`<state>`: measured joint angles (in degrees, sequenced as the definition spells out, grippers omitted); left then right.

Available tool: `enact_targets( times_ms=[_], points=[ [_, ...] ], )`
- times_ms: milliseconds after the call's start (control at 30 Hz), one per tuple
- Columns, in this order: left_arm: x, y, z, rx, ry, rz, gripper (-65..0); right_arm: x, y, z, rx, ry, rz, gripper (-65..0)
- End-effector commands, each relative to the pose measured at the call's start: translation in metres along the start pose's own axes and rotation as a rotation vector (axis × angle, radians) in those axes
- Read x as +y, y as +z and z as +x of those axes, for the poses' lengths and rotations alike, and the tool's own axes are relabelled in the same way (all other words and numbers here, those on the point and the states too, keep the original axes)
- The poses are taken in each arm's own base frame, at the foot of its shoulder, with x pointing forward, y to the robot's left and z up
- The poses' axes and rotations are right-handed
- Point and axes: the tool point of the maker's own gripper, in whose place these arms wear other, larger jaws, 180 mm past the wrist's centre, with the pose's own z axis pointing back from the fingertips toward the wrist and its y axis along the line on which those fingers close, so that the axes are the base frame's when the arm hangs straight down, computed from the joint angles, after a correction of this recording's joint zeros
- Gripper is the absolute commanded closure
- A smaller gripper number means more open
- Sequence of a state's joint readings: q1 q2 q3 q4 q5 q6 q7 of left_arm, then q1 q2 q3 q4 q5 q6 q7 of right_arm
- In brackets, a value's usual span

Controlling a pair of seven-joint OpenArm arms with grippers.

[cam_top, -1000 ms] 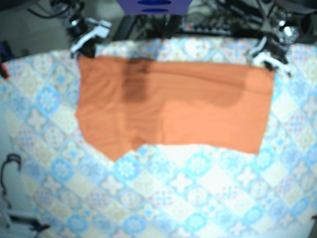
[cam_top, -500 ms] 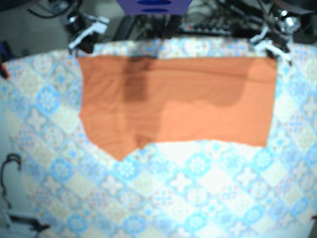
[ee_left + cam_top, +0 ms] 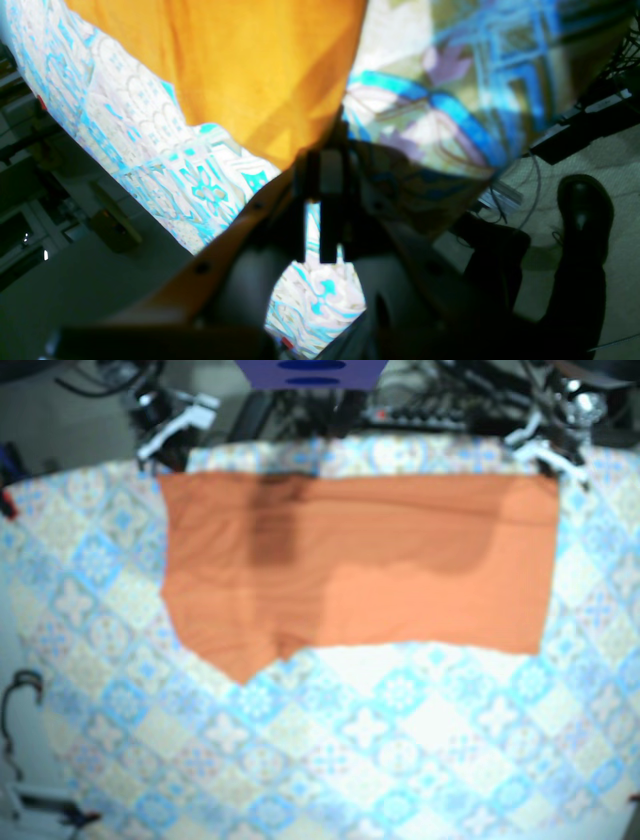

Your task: Fold the T-shirt properly

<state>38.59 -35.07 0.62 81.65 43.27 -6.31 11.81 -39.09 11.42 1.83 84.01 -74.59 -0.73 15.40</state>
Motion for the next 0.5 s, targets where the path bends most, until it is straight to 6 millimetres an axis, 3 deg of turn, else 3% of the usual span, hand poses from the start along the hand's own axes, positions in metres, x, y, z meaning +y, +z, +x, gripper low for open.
enact_targets(
  times_ms=[0, 467],
  points=[
    [0.006, 0.002, -0.005, 0.009, -0.011, 0.012, 0.0, -0.002, 0.003, -0.001, -0.003, 0.004, -0.004, -11.9],
    [0.007, 0.001, -0.005, 0.009, -0.010, 0.016, 0.0, -0.014, 0.002, 0.000, -0.005, 0.025, -0.071, -22.1]
  ],
)
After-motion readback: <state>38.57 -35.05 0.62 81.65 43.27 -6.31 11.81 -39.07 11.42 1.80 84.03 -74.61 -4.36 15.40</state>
